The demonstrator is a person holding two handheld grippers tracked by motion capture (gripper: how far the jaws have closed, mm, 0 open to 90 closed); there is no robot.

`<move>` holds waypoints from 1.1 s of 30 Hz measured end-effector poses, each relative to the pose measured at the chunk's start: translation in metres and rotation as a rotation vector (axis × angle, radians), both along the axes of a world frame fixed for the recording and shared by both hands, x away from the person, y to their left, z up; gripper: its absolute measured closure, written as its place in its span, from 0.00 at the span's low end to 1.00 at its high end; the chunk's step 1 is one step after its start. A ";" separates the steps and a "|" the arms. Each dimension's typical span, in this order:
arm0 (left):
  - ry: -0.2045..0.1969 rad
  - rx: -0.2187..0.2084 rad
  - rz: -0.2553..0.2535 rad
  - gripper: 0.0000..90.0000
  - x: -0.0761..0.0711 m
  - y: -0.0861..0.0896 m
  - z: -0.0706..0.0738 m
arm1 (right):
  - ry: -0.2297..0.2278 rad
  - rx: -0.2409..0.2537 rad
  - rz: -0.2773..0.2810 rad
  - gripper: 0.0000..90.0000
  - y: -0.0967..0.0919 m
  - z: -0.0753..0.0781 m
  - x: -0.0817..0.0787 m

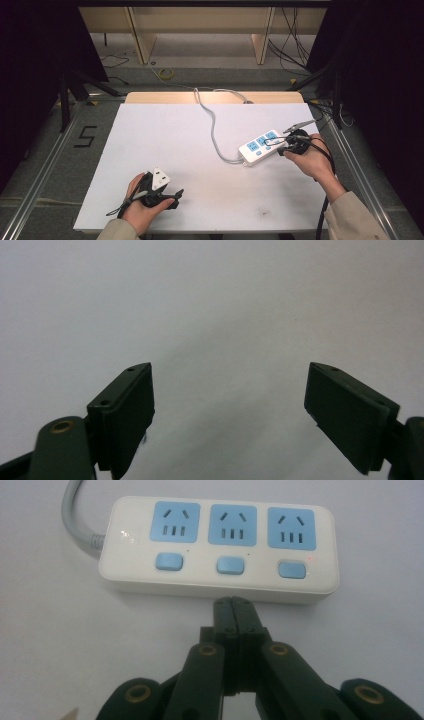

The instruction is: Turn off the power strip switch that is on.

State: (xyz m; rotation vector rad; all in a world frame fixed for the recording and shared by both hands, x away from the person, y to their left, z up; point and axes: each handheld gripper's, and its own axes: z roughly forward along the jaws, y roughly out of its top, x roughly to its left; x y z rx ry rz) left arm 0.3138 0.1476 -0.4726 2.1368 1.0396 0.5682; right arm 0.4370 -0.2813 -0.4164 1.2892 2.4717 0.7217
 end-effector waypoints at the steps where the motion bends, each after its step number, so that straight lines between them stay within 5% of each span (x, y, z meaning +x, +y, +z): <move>1: -0.002 0.002 -0.001 0.22 0.000 0.000 0.000 | 0.000 0.000 0.000 1.00 0.000 0.000 0.000; 33: -0.001 -0.003 0.002 0.22 0.000 0.000 0.000 | 0.007 -0.019 -0.023 1.00 -0.003 0.005 0.016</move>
